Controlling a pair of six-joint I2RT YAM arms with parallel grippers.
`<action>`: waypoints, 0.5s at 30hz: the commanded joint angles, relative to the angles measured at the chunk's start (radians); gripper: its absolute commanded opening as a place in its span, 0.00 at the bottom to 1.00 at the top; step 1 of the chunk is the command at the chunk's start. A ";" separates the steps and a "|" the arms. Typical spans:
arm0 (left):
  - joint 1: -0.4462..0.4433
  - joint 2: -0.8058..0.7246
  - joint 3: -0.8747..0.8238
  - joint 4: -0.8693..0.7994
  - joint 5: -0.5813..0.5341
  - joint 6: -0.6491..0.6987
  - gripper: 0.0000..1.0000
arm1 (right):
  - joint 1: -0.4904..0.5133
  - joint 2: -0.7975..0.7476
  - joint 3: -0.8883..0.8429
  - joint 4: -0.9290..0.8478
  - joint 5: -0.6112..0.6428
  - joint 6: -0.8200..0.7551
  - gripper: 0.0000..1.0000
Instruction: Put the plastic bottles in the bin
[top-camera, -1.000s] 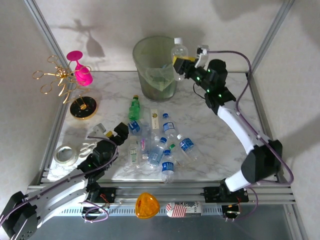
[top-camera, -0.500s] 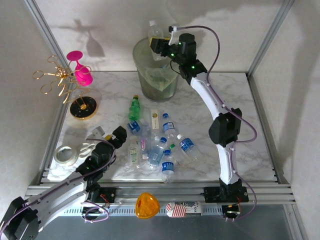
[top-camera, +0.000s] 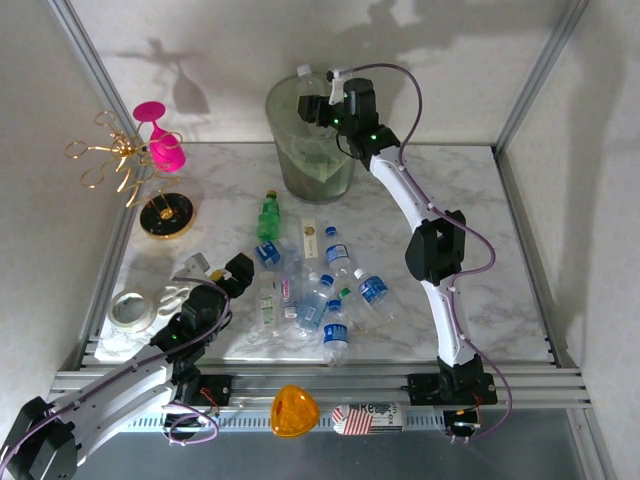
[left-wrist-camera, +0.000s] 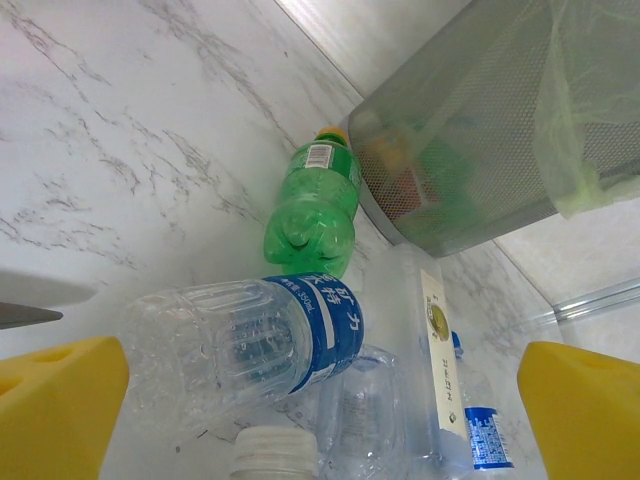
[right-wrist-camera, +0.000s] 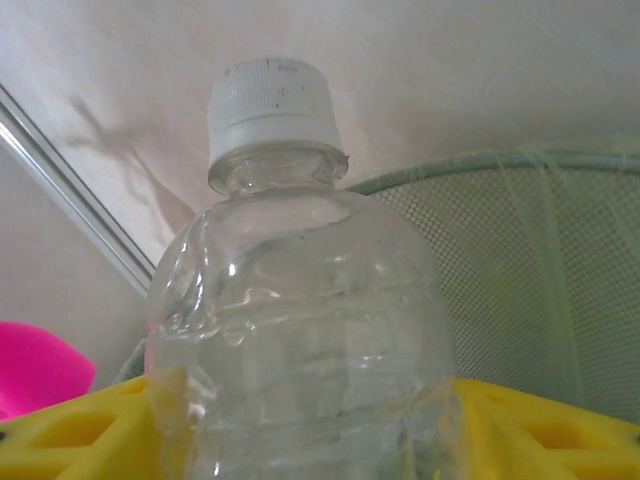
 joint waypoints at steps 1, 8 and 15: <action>0.014 -0.011 -0.009 -0.016 0.015 -0.015 1.00 | 0.004 -0.011 0.042 0.018 0.021 -0.023 0.79; 0.018 -0.012 -0.003 -0.035 0.016 -0.008 1.00 | 0.016 -0.073 0.043 0.018 0.057 -0.069 0.96; 0.031 -0.014 0.014 -0.061 0.027 -0.003 1.00 | 0.045 -0.195 -0.030 -0.003 0.073 -0.135 0.99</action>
